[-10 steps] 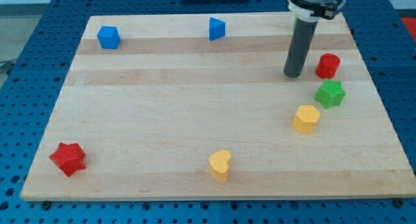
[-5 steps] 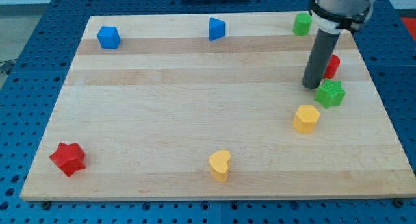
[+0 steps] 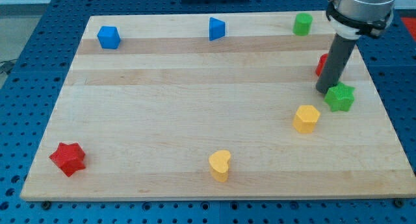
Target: Push the green star towards the bottom right side of the board
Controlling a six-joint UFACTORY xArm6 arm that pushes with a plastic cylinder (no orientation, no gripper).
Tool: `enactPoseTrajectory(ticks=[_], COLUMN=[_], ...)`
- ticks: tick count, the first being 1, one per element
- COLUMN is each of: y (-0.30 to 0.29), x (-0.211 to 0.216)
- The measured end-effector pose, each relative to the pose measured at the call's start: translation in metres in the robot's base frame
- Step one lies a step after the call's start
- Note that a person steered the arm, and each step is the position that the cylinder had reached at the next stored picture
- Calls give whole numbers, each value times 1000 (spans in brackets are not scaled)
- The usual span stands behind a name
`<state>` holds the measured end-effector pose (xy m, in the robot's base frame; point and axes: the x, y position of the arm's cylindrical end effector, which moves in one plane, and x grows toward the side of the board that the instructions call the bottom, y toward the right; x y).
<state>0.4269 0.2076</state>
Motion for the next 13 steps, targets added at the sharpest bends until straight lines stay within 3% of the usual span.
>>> enactPoseTrajectory(ticks=[1,2,3,6,13], y=[12,12,12,40,44], x=[1,40,52,35,97])
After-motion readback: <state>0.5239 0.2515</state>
